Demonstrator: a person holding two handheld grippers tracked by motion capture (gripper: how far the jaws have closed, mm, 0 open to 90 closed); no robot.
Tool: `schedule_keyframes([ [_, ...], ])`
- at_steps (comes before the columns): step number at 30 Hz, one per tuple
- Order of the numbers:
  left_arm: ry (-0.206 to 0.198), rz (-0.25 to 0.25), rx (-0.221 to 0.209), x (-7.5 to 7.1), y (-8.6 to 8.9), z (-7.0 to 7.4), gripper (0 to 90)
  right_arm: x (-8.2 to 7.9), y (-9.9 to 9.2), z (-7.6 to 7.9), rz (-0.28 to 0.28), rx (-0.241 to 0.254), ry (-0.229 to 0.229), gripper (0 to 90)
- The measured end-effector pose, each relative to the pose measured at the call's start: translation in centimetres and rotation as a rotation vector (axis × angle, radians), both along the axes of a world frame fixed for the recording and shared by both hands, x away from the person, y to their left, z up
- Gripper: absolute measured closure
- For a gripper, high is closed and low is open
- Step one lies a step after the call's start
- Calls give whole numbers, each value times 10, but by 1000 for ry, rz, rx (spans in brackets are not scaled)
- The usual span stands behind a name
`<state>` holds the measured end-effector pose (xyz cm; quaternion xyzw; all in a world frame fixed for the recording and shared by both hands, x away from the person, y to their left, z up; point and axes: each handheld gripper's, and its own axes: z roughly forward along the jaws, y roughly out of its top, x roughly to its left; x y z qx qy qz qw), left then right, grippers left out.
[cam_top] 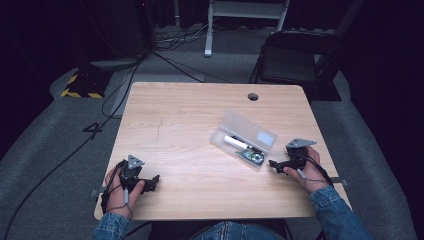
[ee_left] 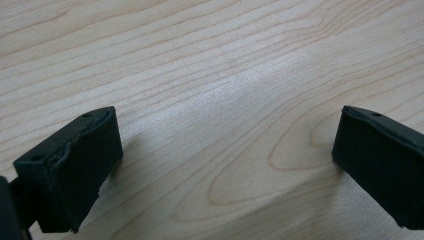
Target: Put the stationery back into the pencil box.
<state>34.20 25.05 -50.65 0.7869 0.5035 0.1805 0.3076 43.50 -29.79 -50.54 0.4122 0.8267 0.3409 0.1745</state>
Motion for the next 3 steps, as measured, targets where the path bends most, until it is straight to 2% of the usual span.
schedule_keyframes([
  [3, 0, 0, -1, 0, 0, 0, 0, 0, 0, 0, 0, 0, 0, 3],
])
